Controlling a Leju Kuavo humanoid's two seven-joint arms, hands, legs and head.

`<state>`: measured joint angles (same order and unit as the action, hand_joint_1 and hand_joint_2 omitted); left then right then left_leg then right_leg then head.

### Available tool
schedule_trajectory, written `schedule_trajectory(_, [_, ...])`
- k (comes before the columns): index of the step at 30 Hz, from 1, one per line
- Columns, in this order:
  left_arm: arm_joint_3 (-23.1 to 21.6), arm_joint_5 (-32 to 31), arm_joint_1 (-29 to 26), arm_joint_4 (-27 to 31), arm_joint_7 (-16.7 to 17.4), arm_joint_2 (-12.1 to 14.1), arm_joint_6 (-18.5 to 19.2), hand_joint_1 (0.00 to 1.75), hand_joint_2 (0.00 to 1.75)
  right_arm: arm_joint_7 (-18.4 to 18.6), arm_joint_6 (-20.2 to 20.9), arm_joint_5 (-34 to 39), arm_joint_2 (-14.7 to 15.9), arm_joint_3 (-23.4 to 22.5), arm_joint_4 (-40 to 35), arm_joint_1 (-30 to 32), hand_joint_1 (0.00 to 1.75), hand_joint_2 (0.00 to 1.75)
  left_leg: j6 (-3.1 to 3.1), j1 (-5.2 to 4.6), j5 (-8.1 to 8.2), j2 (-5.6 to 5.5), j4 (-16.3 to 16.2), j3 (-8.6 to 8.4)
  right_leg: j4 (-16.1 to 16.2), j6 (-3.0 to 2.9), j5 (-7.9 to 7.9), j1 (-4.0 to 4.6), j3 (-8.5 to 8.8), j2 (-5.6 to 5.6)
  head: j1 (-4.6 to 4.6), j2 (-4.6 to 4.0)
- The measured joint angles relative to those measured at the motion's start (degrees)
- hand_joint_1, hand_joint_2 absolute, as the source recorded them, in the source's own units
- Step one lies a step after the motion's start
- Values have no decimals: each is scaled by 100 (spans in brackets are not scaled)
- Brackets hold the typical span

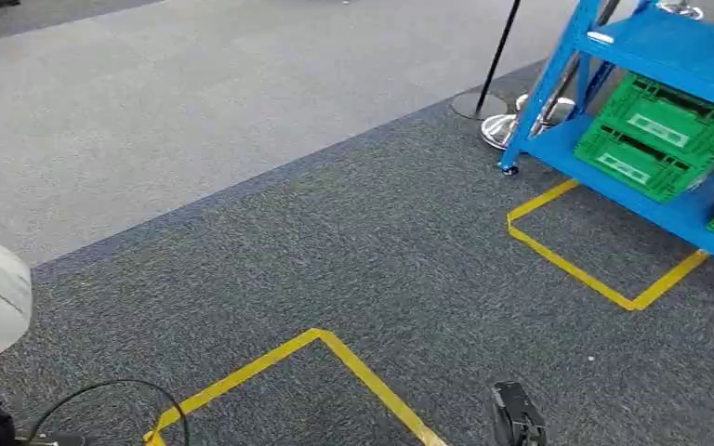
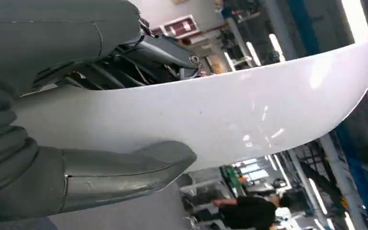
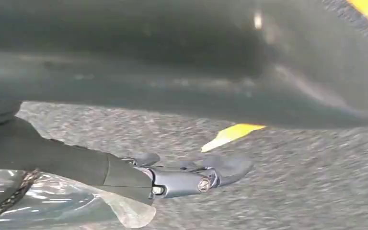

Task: Take the parts from the cabinet and place them on the table.

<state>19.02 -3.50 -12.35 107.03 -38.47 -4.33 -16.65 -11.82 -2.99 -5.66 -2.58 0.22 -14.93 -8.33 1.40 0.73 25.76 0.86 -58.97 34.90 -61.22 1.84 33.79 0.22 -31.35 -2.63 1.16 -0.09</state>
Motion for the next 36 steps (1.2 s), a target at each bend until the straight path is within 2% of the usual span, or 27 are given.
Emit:
schedule_trajectory(2, [2,2,13,0,0,-11,0,175,175,2,-2,0,0,0,0,29,0,0,37,-3,-8,-138,0,20,-874,4,384,-15,-424,218,-6,0])
schedule_trajectory(3, [2,4,11,0,0,-22,0,175,175,9,0,-2,0,0,0,51,0,0,40,-6,-10,-220,-1,29,-1226,6,498,-18,-613,245,-6,0])
schedule_trajectory(4, [2,4,3,0,0,-29,0,175,175,13,0,-2,-4,0,2,70,0,0,41,-8,-15,-335,-3,31,-1398,7,472,-25,-737,254,-7,0])
schedule_trajectory(5, [2,7,2,0,0,-29,0,175,175,15,0,-2,-4,0,2,70,0,0,36,-8,-18,-424,-4,31,-1266,2,309,-32,-705,258,-6,0])
schedule_trajectory(7, [2,11,1,0,0,-37,-2,175,175,15,-2,0,-4,0,0,50,0,0,23,-2,-25,-591,-15,24,-427,-16,-227,-57,-341,358,-11,0])
schedule_trajectory(8, [2,11,1,0,0,-39,-2,175,175,15,-2,-2,-4,0,0,43,0,0,5,2,-27,-664,-19,27,32,-26,-443,-88,-140,570,-13,0])
schedule_trajectory(9, [4,11,5,0,0,-39,-2,175,175,15,-2,-2,-4,0,0,40,0,0,-41,-33,-33,-732,-46,59,226,-25,-376,-120,-63,868,-4,0])
schedule_trajectory(11, [7,13,8,0,0,-42,-9,175,175,17,-5,-2,-4,0,0,50,0,0,-114,-3,-78,-859,-34,109,269,-36,-377,-106,6,758,-2,0])
schedule_trajectory(13, [15,13,-31,0,0,-44,-17,175,175,15,-2,-2,-11,0,0,38,0,0,-207,19,-138,-1019,7,131,288,-124,-414,-99,12,613,-2,0])
schedule_trajectory(14, [15,9,-40,0,0,-44,-17,175,175,15,-2,-2,-15,0,0,23,0,0,-205,10,-77,-828,-57,157,326,-162,-441,-124,31,510,5,0])
schedule_trajectory(15, [13,13,-23,2,0,-40,-17,175,175,7,-2,-2,-13,-4,0,24,0,0,-218,-25,88,-486,-263,246,332,-192,-442,-112,39,434,30,0])
schedule_trajectory(16, [13,15,-5,2,0,-40,-20,175,175,9,-9,2,-13,-7,0,36,0,0,-241,-24,319,-290,-659,416,331,-218,-433,-88,41,338,40,0])
schedule_trajectory(18, [11,15,-16,0,0,-44,-17,175,175,11,-9,0,-13,-9,0,65,0,0,-259,-12,722,-146,-1582,815,328,-240,-419,-48,36,139,33,0])
schedule_trajectory(19, [11,15,-24,0,0,-44,-17,175,175,15,-9,0,-13,-9,0,69,0,0,-257,-12,761,-136,-1784,889,327,-245,-416,-35,35,54,35,0])
schedule_trajectory(20, [11,15,-26,0,0,-44,-17,175,175,15,-9,0,-13,-9,0,66,0,0,-247,-13,677,-135,-1722,833,327,-248,-413,-22,37,-32,31,0])
schedule_trajectory(22, [11,22,-27,0,0,-44,-17,175,175,15,-5,0,-15,-7,0,48,0,0,-189,-36,265,-70,-943,387,328,-253,-398,1,55,-189,31,0])
schedule_trajectory(23, [11,28,-26,0,0,-42,-17,175,175,15,-4,0,-15,-9,0,40,0,0,-134,-73,58,96,-390,69,328,-248,-381,10,76,-259,33,0])
schedule_trajectory(24, [11,31,-18,2,0,-39,-20,175,175,15,-5,0,-15,-9,0,38,0,0,-79,-151,119,410,-72,-105,329,-232,-369,26,87,-322,29,0])
schedule_trajectory(25, [9,31,-4,2,-2,-44,-20,175,175,17,-4,-2,-13,-9,0,37,0,0,-44,-177,109,391,-5,-106,310,-200,-347,61,79,-392,29,0])
schedule_trajectory(28, [22,48,-26,2,-7,-42,-31,175,175,17,-2,-9,-17,-9,0,27,0,0,8,-199,78,173,9,-60,339,-154,-344,51,109,-601,26,0])
schedule_trajectory(29, [28,48,-28,7,-13,-44,-31,175,175,15,-2,-18,-15,-9,-13,21,0,0,59,-125,20,100,109,-112,323,-109,-287,49,54,-570,35,0])
schedule_trajectory(30, [26,48,-30,9,-24,-46,-33,175,175,9,-5,-18,-15,-9,-13,4,0,0,67,-120,4,56,133,-123,194,-75,-199,26,28,-197,-7,0])
schedule_trajectory(31, [26,50,-5,9,-24,-44,-35,175,175,2,-9,-20,-15,-9,-13,-3,0,0,81,-104,-5,-10,135,-113,-152,-66,10,11,-122,63,-24,0])
schedule_trajectory(32, [28,48,8,9,-26,-44,-35,175,175,2,-9,-18,-15,-9,-13,10,0,0,98,-91,-16,-83,134,-101,-665,-47,246,-3,-363,188,-22,0])
schedule_trajectory(34, [28,48,0,9,-26,-46,-35,175,175,4,-7,-20,-15,-9,-11,63,0,0,102,-86,-21,-243,130,-83,-1443,-13,494,-32,-778,253,-20,0])
schedule_trajectory(35, [26,48,-7,9,-26,-50,-35,175,175,9,-7,-22,-15,-9,-11,79,0,0,92,-80,-26,-335,126,-82,-1460,2,403,-50,-812,254,-20,0])
schedule_trajectory(36, [26,48,-7,9,-26,-57,-35,175,175,7,-7,-22,-15,-9,-11,77,0,0,80,-70,-33,-418,122,-84,-1234,13,202,-66,-727,259,-19,0])
